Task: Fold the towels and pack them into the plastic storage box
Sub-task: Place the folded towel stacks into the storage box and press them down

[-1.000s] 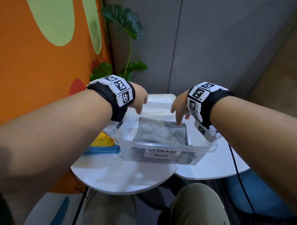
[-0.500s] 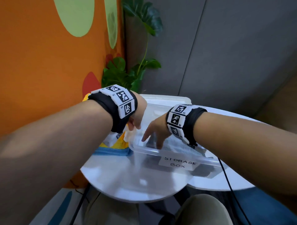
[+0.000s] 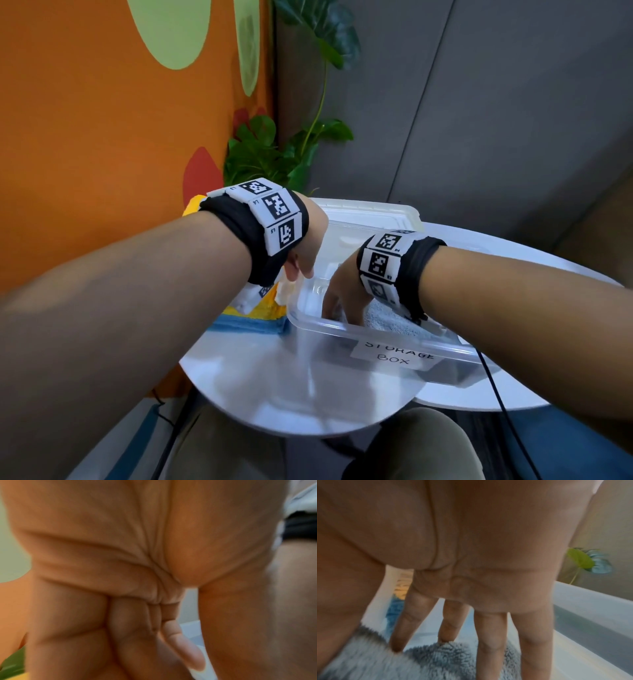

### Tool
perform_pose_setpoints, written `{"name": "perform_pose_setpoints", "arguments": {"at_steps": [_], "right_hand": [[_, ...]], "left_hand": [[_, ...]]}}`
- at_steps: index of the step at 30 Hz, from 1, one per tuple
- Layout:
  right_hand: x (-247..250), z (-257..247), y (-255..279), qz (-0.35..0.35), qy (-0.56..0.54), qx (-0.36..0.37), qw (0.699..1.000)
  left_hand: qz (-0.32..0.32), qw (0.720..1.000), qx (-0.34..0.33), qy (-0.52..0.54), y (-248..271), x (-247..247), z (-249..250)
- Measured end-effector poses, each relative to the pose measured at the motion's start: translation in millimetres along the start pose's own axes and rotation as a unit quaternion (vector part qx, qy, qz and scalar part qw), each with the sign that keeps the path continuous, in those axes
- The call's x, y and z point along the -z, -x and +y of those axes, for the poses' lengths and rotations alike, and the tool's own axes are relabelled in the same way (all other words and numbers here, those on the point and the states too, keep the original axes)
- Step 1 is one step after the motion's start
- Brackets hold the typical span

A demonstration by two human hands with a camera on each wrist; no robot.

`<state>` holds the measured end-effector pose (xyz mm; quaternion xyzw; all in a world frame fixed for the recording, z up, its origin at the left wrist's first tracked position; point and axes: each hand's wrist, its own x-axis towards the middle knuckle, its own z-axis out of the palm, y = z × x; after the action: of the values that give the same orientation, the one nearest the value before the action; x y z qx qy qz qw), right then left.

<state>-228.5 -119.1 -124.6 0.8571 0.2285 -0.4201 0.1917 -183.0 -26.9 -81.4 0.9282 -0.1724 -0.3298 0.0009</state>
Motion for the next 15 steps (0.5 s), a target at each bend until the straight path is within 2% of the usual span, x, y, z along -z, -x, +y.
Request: {"name": "perform_pose_setpoints", "arguments": {"at_steps": [5,8,11,15], "right_hand": [[14,6,1,0.058,-0.024,-0.035,0.997],[27,11,2,0.051,-0.021,-0.061,0.997],[41,21,5,0.085,-0.102,-0.089,0.987],[54,23,5,0.132,-0.118,-0.133,0.975]], "left_hand": [[0.053,0.998,-0.02,0.022,9,0,-8],[0.087,0.994,-0.014,0.07,16,6,-20],[0.132,0.988,0.02,0.077,25,8,-33],[0.159,0.982,0.087,0.047,31,6,-58]]}}
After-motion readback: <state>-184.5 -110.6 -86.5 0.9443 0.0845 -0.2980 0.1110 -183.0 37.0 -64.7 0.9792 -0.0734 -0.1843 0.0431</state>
